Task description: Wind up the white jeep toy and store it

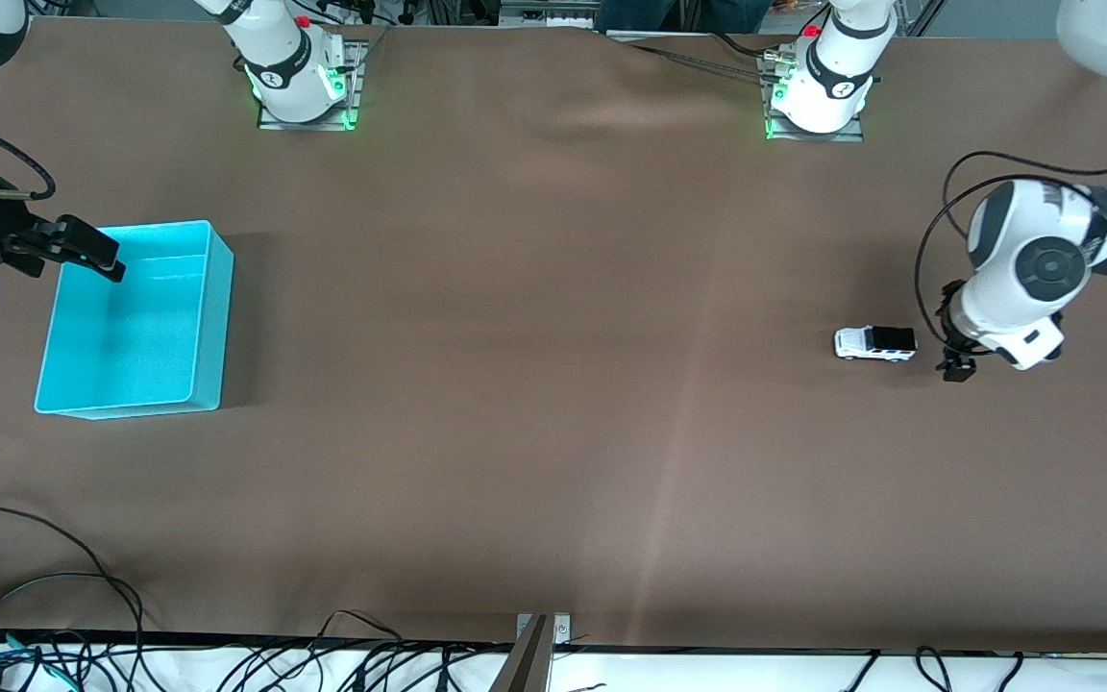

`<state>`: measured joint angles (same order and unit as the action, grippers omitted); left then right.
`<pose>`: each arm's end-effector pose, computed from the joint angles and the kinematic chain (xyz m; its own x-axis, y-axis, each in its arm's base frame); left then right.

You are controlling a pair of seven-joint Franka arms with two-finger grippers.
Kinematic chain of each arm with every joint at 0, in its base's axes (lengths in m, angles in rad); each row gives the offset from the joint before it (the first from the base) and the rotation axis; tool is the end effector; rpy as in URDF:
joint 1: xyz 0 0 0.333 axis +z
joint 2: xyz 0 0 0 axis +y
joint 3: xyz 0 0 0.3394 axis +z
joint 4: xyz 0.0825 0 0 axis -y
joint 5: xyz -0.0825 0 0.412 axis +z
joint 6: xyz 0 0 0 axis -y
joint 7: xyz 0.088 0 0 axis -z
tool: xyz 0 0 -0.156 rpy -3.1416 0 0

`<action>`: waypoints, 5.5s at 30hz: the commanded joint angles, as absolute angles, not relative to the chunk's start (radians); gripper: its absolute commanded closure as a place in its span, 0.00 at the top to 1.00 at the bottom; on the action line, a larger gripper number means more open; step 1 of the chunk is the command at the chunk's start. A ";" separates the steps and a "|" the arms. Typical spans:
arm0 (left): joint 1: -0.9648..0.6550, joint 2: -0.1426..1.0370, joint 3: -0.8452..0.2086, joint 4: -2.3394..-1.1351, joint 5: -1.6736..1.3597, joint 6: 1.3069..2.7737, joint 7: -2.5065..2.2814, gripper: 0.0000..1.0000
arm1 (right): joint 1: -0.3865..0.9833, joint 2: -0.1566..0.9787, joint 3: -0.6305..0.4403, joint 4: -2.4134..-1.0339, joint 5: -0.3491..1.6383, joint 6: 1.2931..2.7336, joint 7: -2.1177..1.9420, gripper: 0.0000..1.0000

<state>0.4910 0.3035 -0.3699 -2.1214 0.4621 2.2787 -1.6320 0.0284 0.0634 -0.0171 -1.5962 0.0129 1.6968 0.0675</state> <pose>0.5769 0.0948 0.2219 0.1418 0.9676 0.2090 0.9850 -0.1168 -0.1274 0.6152 0.0091 0.5595 0.9977 -0.0577 0.0363 -0.0572 -0.9983 -0.0142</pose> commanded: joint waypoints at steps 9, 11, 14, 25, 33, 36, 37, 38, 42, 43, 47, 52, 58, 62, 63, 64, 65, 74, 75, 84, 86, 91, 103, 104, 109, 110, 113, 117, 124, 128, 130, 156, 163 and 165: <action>0.491 0.259 -0.436 -1.833 0.315 1.967 -1.266 1.00 | 0.026 0.075 -0.012 -1.569 0.021 1.690 0.072 1.00; 0.491 0.259 -0.440 -1.790 0.299 1.934 -1.200 1.00 | 0.026 0.075 -0.012 -1.569 0.021 1.690 0.072 1.00; 0.486 0.258 -0.442 -1.730 0.270 1.898 -1.109 1.00 | 0.026 0.075 -0.011 -1.569 0.021 1.690 0.072 1.00; 0.472 0.268 -0.479 -1.549 0.249 1.787 -0.746 1.00 | 0.026 0.075 -0.011 -1.569 0.021 1.690 0.072 1.00; 0.448 0.273 -0.479 -1.467 0.227 1.758 -0.549 1.00 | 0.026 0.075 -0.011 -1.569 0.021 1.690 0.072 1.00; 0.460 0.288 -0.476 -1.414 0.158 1.737 -0.447 1.00 | 0.026 0.075 -0.011 -1.569 0.021 1.690 0.072 1.00; 0.465 0.290 -0.471 -1.407 0.125 1.729 -0.411 1.00 | 0.026 0.075 -0.011 -1.569 0.021 1.690 0.072 1.00; 0.468 0.290 -0.465 -1.404 0.097 1.724 -0.378 1.00 | 0.026 0.075 -0.011 -1.569 0.021 1.690 0.072 1.00; 0.480 0.290 -0.465 -1.393 0.074 1.723 -0.282 1.00 | 0.026 0.075 -0.011 -1.569 0.021 1.690 0.072 1.00; 0.480 0.290 -0.468 -1.391 0.071 1.723 -0.272 1.00 | 0.026 0.075 -0.011 -1.569 0.021 1.692 0.072 1.00; 0.472 0.288 -0.471 -1.388 0.074 1.724 -0.261 1.00 | 0.026 0.075 -0.011 -1.569 0.021 1.692 0.072 1.00; 0.479 0.284 -0.471 -1.390 0.072 1.724 -0.259 1.00 | 0.026 0.075 -0.011 -1.569 0.021 1.695 0.072 1.00; 0.479 0.281 -0.474 -1.391 0.074 1.723 -0.259 1.00 | 0.025 0.075 -0.012 -1.569 0.021 1.700 0.072 1.00; 0.479 0.281 -0.474 -1.391 0.074 1.723 -0.261 1.00 | 0.025 0.075 -0.012 -1.569 0.021 1.700 0.072 1.00; 0.479 0.281 -0.476 -1.391 0.074 1.723 -0.261 1.00 | 0.025 0.075 -0.012 -1.569 0.021 1.700 0.072 1.00; 0.477 0.281 -0.476 -1.391 0.074 1.723 -0.261 1.00 | 0.025 0.075 -0.012 -1.569 0.021 1.701 0.072 1.00; 0.477 0.281 -0.476 -1.391 0.074 1.723 -0.262 1.00 | 0.025 0.075 -0.012 -1.569 0.021 1.701 0.072 1.00; 0.479 0.279 -0.474 -1.391 0.074 1.723 -0.261 1.00 | 0.025 0.077 -0.012 -1.569 0.021 1.710 0.072 1.00; 0.479 0.279 -0.476 -1.391 0.074 1.723 -0.261 1.00 | 0.025 0.078 -0.012 -1.569 0.021 1.716 0.072 1.00; 0.479 0.273 -0.476 -1.393 0.074 1.723 -0.262 1.00 | 0.025 0.083 -0.012 -1.569 0.021 1.720 0.072 1.00; 0.479 0.273 -0.476 -1.393 0.075 1.721 -0.264 1.00 | 0.023 0.083 -0.012 -1.569 0.021 1.720 0.072 1.00; 0.479 0.272 -0.477 -1.394 0.074 1.720 -0.262 1.00 | 0.025 0.083 -0.012 -1.569 0.021 1.720 0.072 1.00; 0.477 0.272 -0.477 -1.396 0.074 1.720 -0.264 1.00 | 0.025 0.083 -0.014 -1.569 0.021 1.720 0.072 1.00; 0.477 0.272 -0.477 -1.396 0.074 1.718 -0.264 1.00 | 0.025 0.083 -0.014 -1.569 0.021 1.720 0.072 1.00; 0.477 0.272 -0.477 -1.397 0.074 1.718 -0.264 1.00 | 0.025 0.083 -0.014 -1.569 0.021 1.720 0.072 1.00; 0.477 0.272 -0.477 -1.397 0.074 1.718 -0.264 1.00 | 0.025 0.083 -0.014 -1.569 0.021 1.720 0.072 1.00; 0.477 0.272 -0.477 -1.396 0.074 1.707 -0.264 1.00 | 0.023 0.083 -0.012 -1.569 0.021 1.720 0.072 1.00; 0.477 0.272 -0.479 -1.396 0.074 1.704 -0.264 1.00 | 0.023 0.086 -0.014 -1.569 0.021 1.724 0.072 1.00; 0.476 0.272 -0.479 -1.399 0.075 1.703 -0.264 1.00 | 0.021 0.086 -0.014 -1.572 0.020 1.727 0.072 1.00; 0.476 0.272 -0.480 -1.397 0.078 1.697 -0.264 1.00 | 0.021 0.086 -0.015 -1.572 0.020 1.721 0.072 1.00; 0.476 0.267 -0.480 -1.394 0.078 1.695 -0.265 1.00 | 0.020 0.086 -0.015 -1.572 0.020 1.718 0.072 1.00; 0.180 0.138 -0.189 -1.486 0.077 1.660 -0.259 1.00 | 0.014 0.137 -0.014 -1.592 0.017 1.726 0.124 1.00; 0.017 0.080 -0.042 -1.564 0.066 1.661 -0.259 1.00 | 0.015 0.106 -0.011 -1.721 0.018 1.807 0.124 1.00; -0.014 0.060 -0.017 -1.589 0.066 1.661 -0.258 1.00 | 0.015 0.098 -0.005 -1.767 0.018 1.847 0.124 1.00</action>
<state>0.0752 0.1413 -0.1031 -1.4878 0.0961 1.6571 -0.2874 0.0199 0.1318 -0.0176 -1.6513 0.0129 1.7612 0.1150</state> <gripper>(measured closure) 0.000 0.000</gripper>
